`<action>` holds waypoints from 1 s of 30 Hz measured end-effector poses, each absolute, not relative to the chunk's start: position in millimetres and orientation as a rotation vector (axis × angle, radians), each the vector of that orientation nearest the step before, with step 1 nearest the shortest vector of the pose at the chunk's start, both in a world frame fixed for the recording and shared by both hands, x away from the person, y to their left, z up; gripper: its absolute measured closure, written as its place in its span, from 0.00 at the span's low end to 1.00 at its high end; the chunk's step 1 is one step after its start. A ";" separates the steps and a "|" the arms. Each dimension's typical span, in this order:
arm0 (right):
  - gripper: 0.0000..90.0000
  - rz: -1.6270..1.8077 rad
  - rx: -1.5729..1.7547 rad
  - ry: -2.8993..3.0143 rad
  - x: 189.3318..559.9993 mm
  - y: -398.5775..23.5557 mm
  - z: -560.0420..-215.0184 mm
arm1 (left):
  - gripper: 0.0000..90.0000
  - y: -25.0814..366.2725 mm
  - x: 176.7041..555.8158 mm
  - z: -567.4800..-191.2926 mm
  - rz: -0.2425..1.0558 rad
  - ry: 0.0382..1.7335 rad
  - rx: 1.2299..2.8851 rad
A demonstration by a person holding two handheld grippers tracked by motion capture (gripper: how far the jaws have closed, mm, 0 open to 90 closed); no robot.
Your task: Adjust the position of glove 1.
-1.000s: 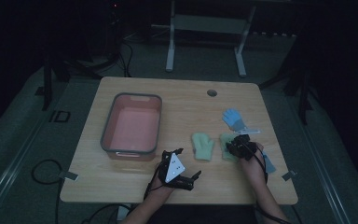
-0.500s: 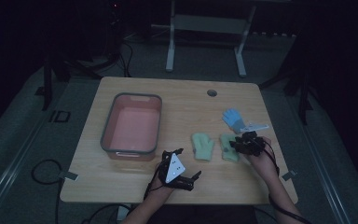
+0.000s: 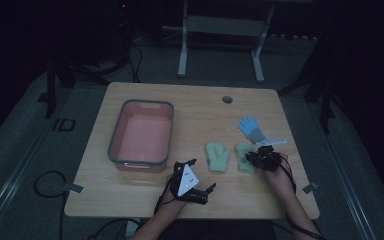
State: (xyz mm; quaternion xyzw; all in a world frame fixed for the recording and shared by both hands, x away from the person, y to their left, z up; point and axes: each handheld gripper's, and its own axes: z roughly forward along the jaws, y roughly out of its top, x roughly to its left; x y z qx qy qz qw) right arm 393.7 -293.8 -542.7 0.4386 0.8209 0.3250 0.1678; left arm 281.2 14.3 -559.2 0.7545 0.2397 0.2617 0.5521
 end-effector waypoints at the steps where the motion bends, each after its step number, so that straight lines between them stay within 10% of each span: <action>1: 0.89 0.915 1.249 2.330 392.9 -292.5 -542.5 | 0.00 14.3 281.2 -559.2 0.619 0.567 1.784; 30: 0.94 1.032 1.159 2.201 382.2 -238.6 -444.9 | 0.00 14.4 281.5 -559.1 0.615 0.570 1.786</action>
